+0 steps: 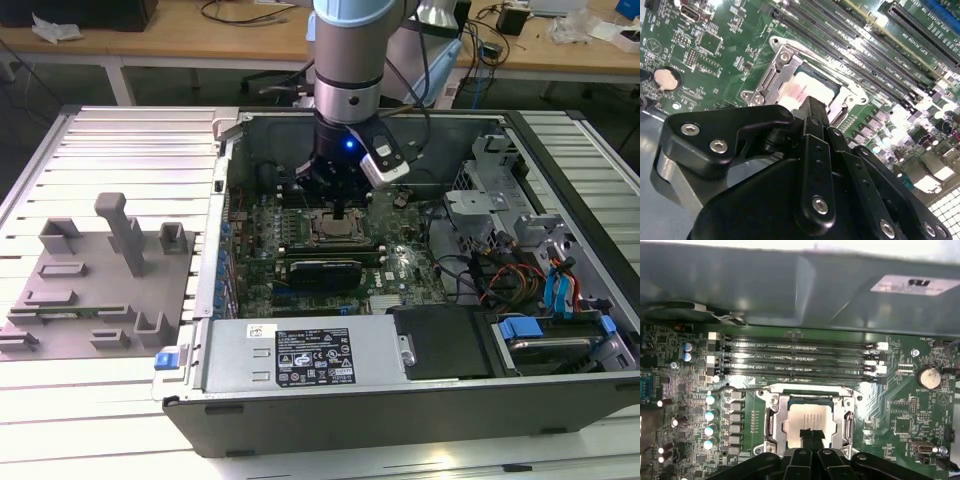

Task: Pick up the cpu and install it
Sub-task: 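Close the cpu cover, then install the first cpu locking lever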

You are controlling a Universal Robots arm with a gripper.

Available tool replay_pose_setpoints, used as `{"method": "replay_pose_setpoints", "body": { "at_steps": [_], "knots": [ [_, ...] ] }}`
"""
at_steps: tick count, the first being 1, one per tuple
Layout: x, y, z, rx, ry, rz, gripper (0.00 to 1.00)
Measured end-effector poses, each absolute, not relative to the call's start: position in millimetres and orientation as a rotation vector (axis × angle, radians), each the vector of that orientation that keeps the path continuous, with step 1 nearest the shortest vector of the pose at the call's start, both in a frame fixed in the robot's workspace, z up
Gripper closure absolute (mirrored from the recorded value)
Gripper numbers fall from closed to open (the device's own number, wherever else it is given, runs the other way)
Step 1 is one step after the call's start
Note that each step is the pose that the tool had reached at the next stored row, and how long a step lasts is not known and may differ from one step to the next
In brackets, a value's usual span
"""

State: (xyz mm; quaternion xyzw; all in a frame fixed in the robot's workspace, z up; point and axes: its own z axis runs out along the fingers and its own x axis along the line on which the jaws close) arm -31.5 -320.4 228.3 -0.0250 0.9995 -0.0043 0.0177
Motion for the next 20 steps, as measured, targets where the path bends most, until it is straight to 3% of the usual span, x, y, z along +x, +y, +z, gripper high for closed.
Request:
{"method": "replay_pose_setpoints", "body": {
  "at_steps": [20],
  "knots": [
    [-32.4, -321.7, 243.3, -0.078, 3.105, -0.013, 0.89]
  ]
}}
